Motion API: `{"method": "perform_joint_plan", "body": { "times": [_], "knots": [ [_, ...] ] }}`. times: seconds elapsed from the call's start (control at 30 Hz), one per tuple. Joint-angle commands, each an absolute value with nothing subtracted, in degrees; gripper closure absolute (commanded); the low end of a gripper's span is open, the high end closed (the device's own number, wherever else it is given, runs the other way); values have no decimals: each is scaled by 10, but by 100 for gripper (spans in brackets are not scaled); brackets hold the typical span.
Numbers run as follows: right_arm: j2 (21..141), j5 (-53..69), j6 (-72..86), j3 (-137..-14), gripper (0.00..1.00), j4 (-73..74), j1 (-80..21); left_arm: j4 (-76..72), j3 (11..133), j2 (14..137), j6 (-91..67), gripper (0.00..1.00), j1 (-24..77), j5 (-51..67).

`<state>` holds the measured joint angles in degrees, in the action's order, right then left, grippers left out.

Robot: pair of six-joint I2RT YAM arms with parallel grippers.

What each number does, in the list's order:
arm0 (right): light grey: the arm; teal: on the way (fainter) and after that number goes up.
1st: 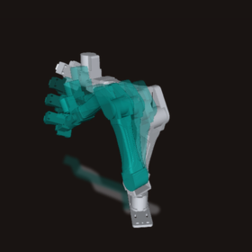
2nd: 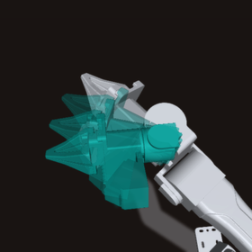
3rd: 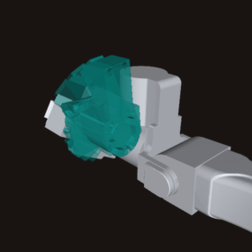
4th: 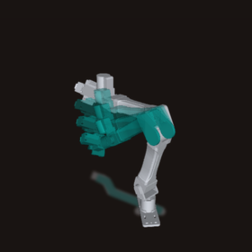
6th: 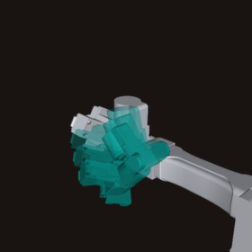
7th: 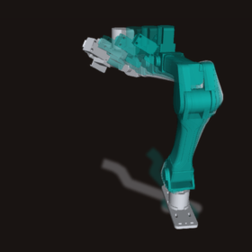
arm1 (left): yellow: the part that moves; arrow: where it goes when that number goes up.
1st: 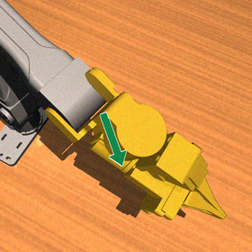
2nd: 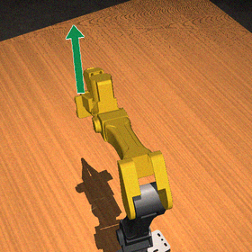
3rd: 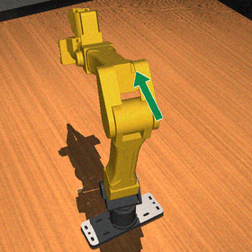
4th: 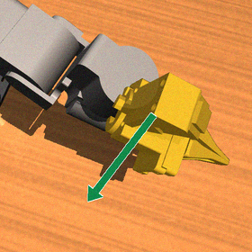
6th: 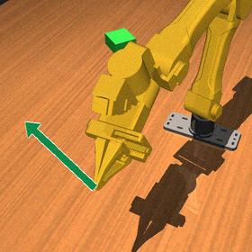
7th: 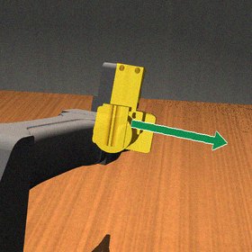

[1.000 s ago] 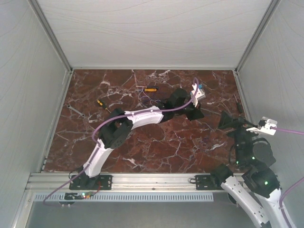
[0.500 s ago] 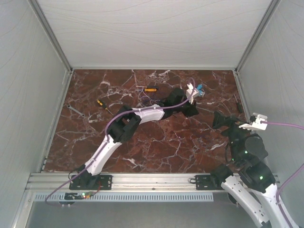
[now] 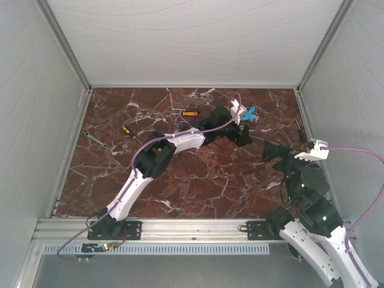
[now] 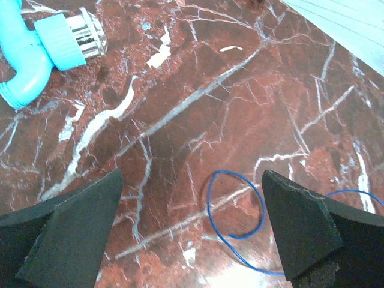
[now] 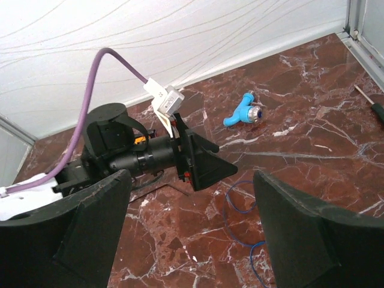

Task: Zip-tie the wires
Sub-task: Straighten the cable at the center of the board, then untie the cable at the center of the board.

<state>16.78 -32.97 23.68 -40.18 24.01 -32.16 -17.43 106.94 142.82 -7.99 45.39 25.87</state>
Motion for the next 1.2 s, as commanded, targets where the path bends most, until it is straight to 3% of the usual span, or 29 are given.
{"method": "perform_joint_plan", "body": {
  "times": [0.0,0.37,0.77,1.0,1.17],
  "knots": [
    [176,-324,250,-400,20,231,-320,-192,1045,1344,-76,0,457,249],
    [199,-304,228,-424,20,197,-320,-115,939,1153,-8,0,455,124],
    [339,-215,260,-439,20,121,-320,73,839,931,26,0,454,-220],
    [467,-145,297,-461,19,79,-320,186,787,812,-6,0,443,-256],
    [574,-95,284,-492,19,26,-321,208,718,727,-39,0,383,-267]
  ]
}}
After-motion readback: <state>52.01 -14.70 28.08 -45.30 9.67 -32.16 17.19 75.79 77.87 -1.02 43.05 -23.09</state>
